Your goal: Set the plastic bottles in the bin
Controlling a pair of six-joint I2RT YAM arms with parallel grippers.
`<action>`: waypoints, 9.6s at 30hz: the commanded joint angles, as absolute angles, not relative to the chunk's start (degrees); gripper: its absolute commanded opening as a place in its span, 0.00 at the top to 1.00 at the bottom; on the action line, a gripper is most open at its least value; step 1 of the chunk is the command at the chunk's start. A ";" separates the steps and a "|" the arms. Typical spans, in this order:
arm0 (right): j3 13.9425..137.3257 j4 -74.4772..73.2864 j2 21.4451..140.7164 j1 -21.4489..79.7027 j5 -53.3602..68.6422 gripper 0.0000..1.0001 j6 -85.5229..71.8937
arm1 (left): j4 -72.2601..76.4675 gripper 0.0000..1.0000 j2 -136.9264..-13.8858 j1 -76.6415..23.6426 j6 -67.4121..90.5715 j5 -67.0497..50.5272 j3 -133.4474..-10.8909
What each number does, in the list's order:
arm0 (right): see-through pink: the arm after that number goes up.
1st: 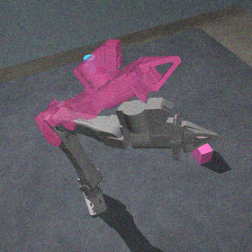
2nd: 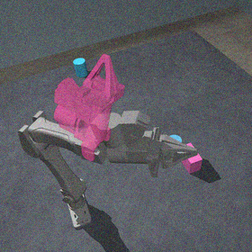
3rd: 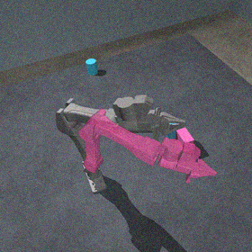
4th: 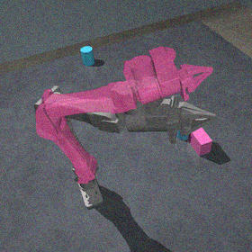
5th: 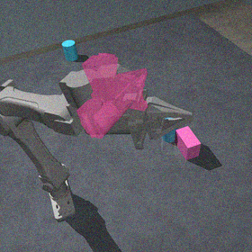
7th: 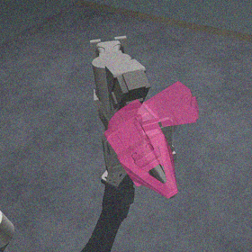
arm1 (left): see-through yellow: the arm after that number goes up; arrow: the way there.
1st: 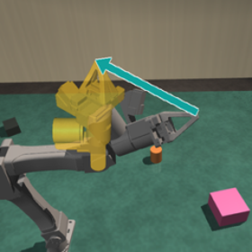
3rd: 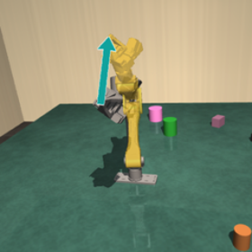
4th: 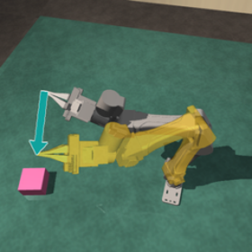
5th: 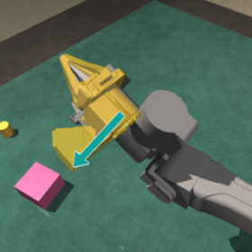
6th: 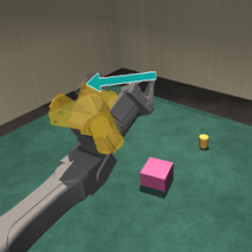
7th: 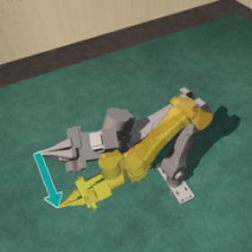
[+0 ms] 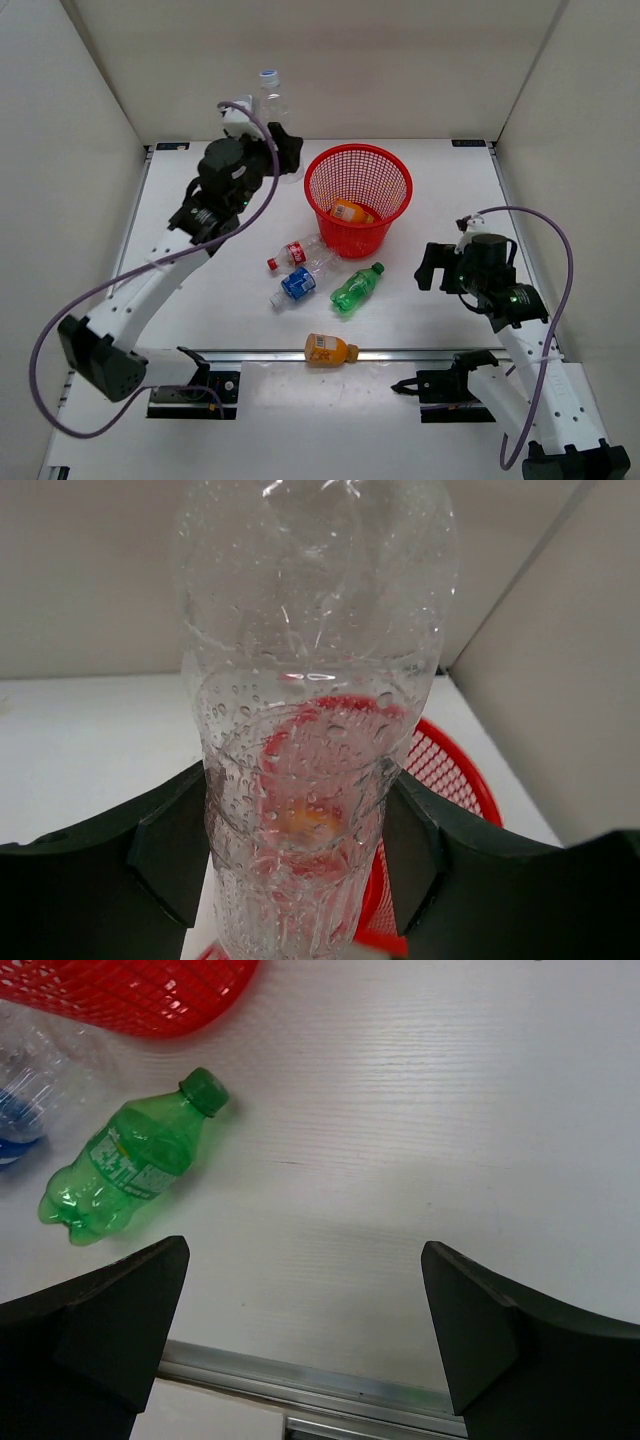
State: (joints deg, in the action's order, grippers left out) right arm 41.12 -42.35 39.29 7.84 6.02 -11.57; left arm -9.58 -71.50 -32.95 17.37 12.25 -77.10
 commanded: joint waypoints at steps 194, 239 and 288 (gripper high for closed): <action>63.01 -17.31 93.67 52.65 18.46 0.00 51.50 | -51.15 0.01 -42.27 -21.10 35.16 26.64 -46.32; 68.11 10.02 77.24 27.17 26.88 0.69 4.58 | -39.39 0.01 -50.26 -19.07 28.66 14.07 -47.55; 47.11 -4.22 46.68 -5.54 29.71 0.01 -8.61 | -19.06 0.02 -101.88 -11.52 15.09 -7.53 -72.16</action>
State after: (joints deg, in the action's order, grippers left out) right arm 47.55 -4.43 47.48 -6.42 29.02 -7.86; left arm -20.80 -109.45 -11.46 9.02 -20.60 -71.55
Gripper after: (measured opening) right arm 0.992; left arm 0.986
